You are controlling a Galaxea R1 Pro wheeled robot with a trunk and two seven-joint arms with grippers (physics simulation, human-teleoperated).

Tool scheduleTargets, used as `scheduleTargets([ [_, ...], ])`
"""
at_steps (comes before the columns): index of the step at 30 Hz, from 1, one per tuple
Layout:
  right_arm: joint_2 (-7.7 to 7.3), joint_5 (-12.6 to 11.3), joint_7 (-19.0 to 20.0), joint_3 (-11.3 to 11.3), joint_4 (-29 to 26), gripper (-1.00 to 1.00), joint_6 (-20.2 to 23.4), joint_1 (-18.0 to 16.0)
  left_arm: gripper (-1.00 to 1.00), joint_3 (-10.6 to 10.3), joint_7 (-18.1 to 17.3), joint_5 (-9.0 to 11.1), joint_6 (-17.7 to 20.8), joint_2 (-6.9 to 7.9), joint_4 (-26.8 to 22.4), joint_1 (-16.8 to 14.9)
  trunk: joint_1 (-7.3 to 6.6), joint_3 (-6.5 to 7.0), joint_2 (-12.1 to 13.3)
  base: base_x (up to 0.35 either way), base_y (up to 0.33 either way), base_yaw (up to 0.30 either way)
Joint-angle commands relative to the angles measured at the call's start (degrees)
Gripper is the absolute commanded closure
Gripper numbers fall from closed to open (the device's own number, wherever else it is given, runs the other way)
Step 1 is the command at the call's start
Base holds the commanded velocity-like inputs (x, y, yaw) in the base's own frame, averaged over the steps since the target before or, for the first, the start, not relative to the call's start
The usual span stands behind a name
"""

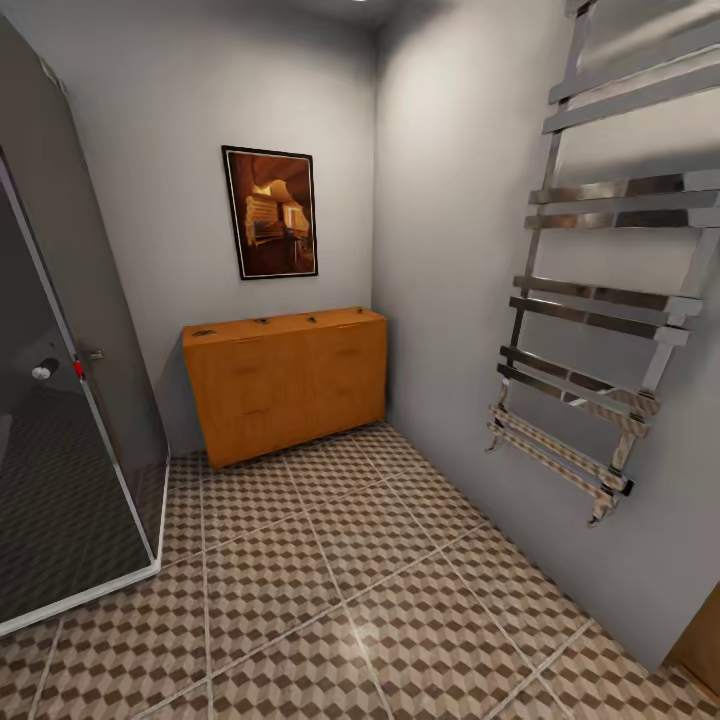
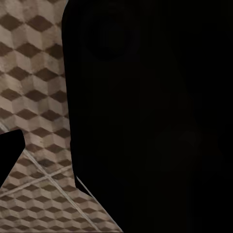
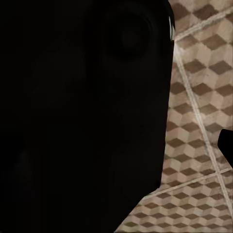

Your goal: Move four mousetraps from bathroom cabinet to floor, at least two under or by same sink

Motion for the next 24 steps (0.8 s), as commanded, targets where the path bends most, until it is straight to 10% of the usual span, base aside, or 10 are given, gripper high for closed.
scheduleTargets([
  [1, 0.33, 0.1, -0.1, 0.0, -0.3, -1.0, -0.3, -0.3, -1.0, 0.1, -0.3, 0.1, -0.1, -0.08, 0.0, 0.2, 0.0, -0.03, 0.0, 0.0, 0.0, 0.0],
  [24, 2.52, 0.2, -0.1, 0.1, -2.3, -1.0, -4.5, -0.8, -1.0, 0.2, -0.1, -0.3, -2.3, 0.45, -2.1, 0.2, 0.0, -0.03, 0.0, 0.0, 0.0, 0.0],
])
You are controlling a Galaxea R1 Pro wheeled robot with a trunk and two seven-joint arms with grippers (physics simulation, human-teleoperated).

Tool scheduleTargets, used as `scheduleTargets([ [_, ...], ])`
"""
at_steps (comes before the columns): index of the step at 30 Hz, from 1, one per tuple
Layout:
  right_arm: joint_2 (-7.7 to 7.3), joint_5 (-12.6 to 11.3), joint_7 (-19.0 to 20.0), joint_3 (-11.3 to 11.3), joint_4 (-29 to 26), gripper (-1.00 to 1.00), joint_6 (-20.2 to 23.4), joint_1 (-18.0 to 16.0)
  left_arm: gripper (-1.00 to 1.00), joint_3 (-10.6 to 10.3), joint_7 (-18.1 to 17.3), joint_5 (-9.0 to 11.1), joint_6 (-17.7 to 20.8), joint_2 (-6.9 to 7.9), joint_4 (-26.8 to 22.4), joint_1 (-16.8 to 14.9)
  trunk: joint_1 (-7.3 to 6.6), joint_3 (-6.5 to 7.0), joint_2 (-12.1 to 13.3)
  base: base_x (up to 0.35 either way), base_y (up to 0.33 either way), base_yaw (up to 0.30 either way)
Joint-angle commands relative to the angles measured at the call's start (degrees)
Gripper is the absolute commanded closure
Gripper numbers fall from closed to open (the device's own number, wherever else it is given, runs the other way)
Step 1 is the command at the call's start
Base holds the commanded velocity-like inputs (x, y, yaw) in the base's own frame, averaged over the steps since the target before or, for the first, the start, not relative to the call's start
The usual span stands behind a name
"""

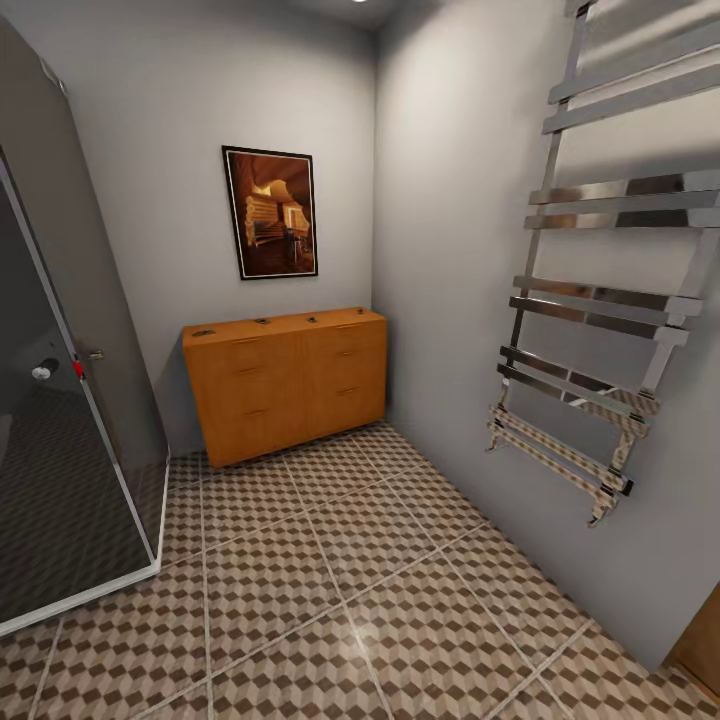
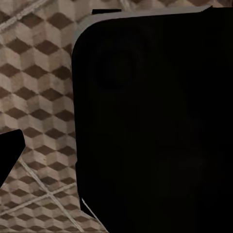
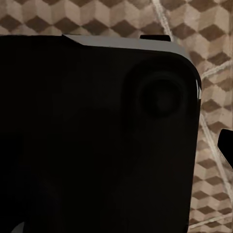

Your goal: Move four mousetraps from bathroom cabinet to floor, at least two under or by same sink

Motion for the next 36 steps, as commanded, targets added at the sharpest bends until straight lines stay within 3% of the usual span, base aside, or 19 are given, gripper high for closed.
scheduleTargets([
  [1, -0.03, 0.1, -0.1, 0.0, -0.3, -1.0, -0.5, 0.0, -1.0, 0.1, 0.1, 0.0, -0.4, 0.34, -0.4, 0.0, 0.0, -0.05, 0.0, 0.0, 0.0, 0.0],
  [7, -0.12, 0.2, -0.5, 0.0, -2.2, -1.0, -2.5, 0.0, -1.0, 0.2, 0.3, 0.0, -2.1, 1.55, -2.3, 0.0, 0.0, -0.05, 0.0, 0.0, 0.0, 0.0],
  [14, -0.81, 0.4, -2.4, 0.0, -4.5, -1.0, -4.7, 0.0, -1.0, 0.2, 0.3, -0.1, 0.1, 2.32, -4.6, -0.1, 0.0, -0.05, 0.0, 0.0, 0.0, 0.0],
  [25, -1.1, 0.4, -3.5, 0.0, -8.0, -1.0, -1.1, -0.8, -1.0, 0.3, 0.3, -0.2, 3.6, 2.72, -8.1, -0.4, 0.0, -0.05, 0.0, 0.0, 0.0, 0.0],
  [26, -1.09, 0.3, -3.5, 0.0, -45.1, -1.0, 7.0, -3.5, -1.0, 0.3, 0.3, -0.2, 20.5, 2.72, -50.7, -1.0, 0.0, -0.05, 0.0, 0.0, 0.0, 0.0],
  [36, -0.9, 0.2, -3.5, 0.1, -46.9, -1.0, 13.0, -12.2, -1.0, 0.3, 0.5, -0.2, 21.4, 2.72, -55.0, -5.6, 0.0, -0.05, 0.0, 0.0, 0.0, 0.0],
])
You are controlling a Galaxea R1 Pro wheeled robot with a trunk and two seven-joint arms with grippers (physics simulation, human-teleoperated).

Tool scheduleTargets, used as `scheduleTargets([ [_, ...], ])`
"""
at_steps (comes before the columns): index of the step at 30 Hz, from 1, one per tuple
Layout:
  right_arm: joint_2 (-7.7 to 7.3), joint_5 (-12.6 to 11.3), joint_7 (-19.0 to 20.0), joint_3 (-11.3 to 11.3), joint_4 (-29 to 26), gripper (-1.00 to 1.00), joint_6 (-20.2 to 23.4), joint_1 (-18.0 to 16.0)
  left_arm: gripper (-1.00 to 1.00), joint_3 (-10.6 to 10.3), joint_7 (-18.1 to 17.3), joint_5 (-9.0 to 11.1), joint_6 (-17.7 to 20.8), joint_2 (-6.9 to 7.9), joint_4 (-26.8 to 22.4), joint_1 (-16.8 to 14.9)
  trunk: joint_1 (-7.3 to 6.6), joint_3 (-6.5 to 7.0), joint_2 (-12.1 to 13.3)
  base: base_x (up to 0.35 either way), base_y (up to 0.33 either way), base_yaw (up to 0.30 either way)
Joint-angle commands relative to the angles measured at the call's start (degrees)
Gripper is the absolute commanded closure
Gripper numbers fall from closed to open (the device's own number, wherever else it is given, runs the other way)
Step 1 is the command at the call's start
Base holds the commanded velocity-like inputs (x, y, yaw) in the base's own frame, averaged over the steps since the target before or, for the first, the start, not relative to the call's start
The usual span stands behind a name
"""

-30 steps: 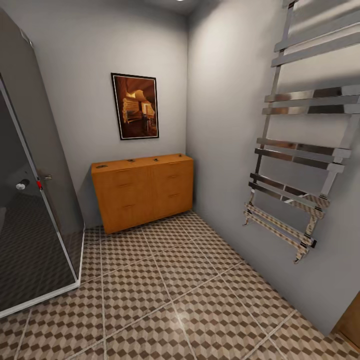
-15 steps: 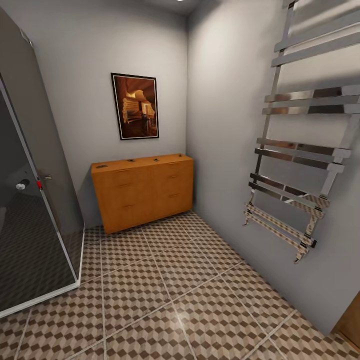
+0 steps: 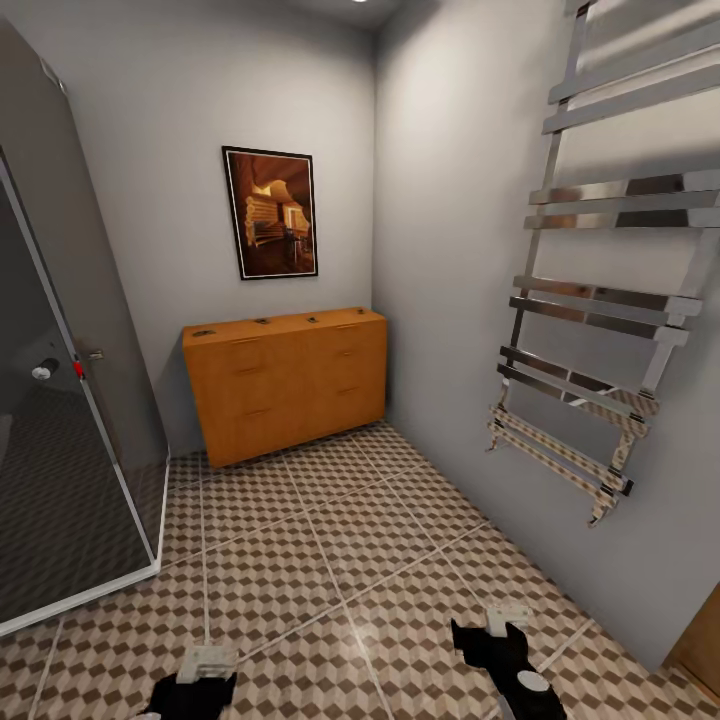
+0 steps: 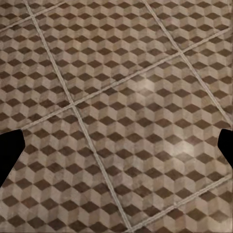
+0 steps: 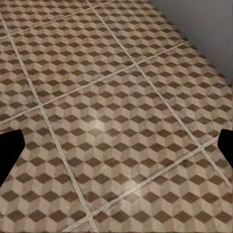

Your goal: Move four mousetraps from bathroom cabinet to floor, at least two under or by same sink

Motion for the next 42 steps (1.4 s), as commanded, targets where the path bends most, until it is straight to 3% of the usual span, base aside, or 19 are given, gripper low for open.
scheduleTargets([
  [1, 0.03, 0.0, -0.2, 0.0, -0.1, -1.0, 0.6, -0.7, -1.0, 0.0, 0.1, 0.0, 0.9, 0.01, -0.1, -0.8, 0.0, -0.07, 0.0, 0.0, 0.0, 0.0],
  [7, 0.19, 0.0, -0.2, 0.1, -0.2, -1.0, 1.5, -4.9, -1.0, 0.0, 0.3, -0.1, 8.7, 0.08, -0.1, -5.6, 0.0, -0.07, 0.0, 0.0, 0.0, 0.0],
  [13, 0.3, 0.1, -0.2, 0.2, -0.3, -1.0, 1.5, -7.6, -1.0, 0.1, 0.9, -0.1, 11.6, 0.06, 0.6, -9.1, 0.0, -0.07, 0.0, 0.0, 0.0, 0.0],
  [20, 0.33, 0.5, 0.0, 1.0, -0.4, -1.0, 0.1, -8.3, -1.0, -0.1, 0.9, 0.0, 8.8, 0.02, 1.1, -9.9, 0.0, -0.07, 0.0, 0.0, 0.0, 0.0],
  [22, 0.25, 2.1, 0.0, 4.3, -0.4, -1.0, -2.6, -8.4, -1.0, -0.2, 0.9, 0.0, 6.7, 0.01, 2.0, -10.0, 0.0, -0.07, 0.0, 0.0, 0.0, 0.0],
  [29, 0.11, 3.7, -0.2, 8.5, -0.4, -1.0, -6.2, -8.4, -1.0, -0.4, 0.7, 0.0, 5.7, 0.01, 3.0, -10.1, 0.0, -0.07, 0.0, 0.0, 0.0, 0.0],
  [42, 0.09, 3.8, -0.3, 8.9, -0.5, -1.0, -6.6, -8.4, -1.0, -0.4, 0.6, 0.1, 5.5, -0.17, 2.1, -10.1, 0.0, -0.07, 0.0, 0.0, 0.0, 0.0],
])
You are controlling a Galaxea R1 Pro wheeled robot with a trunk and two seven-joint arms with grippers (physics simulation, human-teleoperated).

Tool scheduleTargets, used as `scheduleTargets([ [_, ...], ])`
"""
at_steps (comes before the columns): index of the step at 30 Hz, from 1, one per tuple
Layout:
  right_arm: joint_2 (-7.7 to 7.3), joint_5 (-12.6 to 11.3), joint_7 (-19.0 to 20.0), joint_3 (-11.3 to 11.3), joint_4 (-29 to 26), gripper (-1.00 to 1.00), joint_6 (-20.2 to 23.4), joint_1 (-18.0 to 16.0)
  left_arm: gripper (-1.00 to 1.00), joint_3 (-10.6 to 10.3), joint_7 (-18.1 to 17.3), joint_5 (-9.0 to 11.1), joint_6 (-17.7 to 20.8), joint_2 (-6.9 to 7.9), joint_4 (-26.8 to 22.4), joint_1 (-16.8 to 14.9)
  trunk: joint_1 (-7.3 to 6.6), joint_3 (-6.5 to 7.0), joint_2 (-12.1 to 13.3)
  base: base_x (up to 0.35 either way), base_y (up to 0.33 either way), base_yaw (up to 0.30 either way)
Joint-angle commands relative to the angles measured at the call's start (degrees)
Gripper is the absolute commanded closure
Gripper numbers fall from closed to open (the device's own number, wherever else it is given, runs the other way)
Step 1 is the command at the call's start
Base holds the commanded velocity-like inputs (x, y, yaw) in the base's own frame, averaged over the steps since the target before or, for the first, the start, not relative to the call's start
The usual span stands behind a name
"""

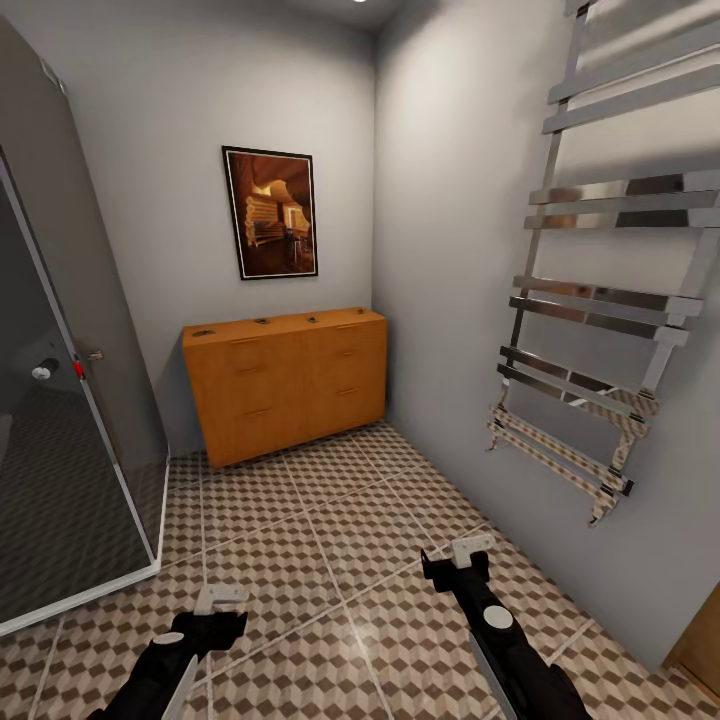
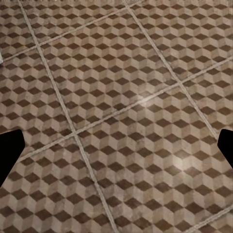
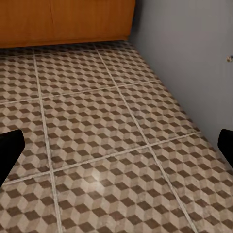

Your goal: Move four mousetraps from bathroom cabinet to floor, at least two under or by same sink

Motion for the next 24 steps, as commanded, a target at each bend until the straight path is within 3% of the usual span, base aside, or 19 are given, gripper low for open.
scheduleTargets([
  [1, -0.03, 0.4, -0.3, 0.1, 0.0, -1.0, 0.2, 0.0, -1.0, -0.1, 0.1, 0.0, 0.3, -0.1, -0.1, 0.0, 0.0, -0.06, 0.0, 0.0, 0.0, 0.0],
  [14, 0.02, 0.5, -0.4, 0.1, 0.0, -1.0, 0.1, 0.0, -1.0, -0.1, 0.2, 0.1, 0.4, -0.18, 0.3, 0.0, 0.0, -0.06, 0.0, 0.072, -0.015, 0.008],
  [24, 0.03, 0.5, -0.4, 0.1, 0.0, -1.0, 0.1, 0.0, -1.0, -0.1, 0.2, 0.1, 0.4, -0.48, 0.4, 0.0, 0.0, -0.06, 0.0, 0.218, -0.139, 0.23],
])
